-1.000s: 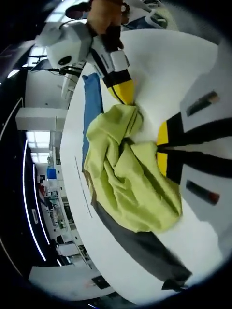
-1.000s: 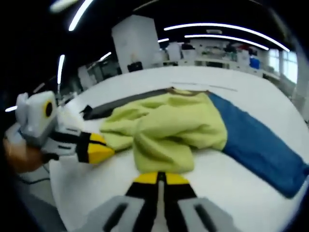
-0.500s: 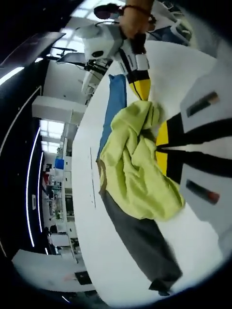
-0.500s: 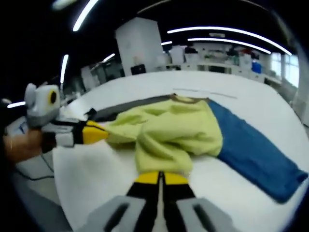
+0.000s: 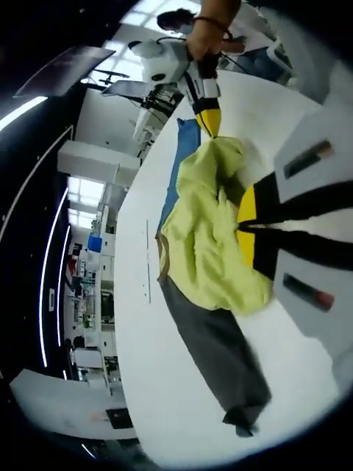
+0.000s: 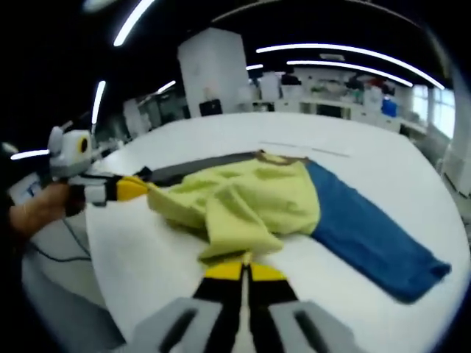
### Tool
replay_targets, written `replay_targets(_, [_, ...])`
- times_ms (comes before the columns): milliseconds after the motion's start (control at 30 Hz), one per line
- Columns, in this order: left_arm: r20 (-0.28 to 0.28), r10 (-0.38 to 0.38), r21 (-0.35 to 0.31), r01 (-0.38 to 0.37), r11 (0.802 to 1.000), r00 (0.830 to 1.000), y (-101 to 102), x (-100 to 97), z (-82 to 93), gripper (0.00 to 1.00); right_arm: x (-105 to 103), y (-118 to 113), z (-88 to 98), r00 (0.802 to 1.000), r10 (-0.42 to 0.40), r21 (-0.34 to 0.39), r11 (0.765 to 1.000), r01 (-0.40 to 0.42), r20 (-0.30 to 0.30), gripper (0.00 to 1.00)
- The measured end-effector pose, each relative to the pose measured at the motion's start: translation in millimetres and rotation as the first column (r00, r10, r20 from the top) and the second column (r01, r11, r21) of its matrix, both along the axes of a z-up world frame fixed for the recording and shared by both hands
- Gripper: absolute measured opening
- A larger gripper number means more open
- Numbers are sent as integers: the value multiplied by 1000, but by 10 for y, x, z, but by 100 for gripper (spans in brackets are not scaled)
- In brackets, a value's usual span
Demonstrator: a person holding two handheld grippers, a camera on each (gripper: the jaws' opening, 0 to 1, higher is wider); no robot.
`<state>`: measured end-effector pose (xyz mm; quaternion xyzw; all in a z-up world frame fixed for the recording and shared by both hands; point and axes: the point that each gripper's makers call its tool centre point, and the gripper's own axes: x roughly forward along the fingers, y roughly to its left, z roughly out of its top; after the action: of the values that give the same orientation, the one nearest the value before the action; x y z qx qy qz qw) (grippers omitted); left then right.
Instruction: Fold the garment on the visible template until the final outline fits inside the template.
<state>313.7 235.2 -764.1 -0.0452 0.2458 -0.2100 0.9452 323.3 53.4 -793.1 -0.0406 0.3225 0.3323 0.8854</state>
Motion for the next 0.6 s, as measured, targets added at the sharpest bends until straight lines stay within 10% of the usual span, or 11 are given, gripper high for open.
replay_targets(600, [-26, 64, -67, -66, 996, 998, 341, -323, 140, 0, -215, -413, 179, 993, -116, 20, 993, 116, 25, 0])
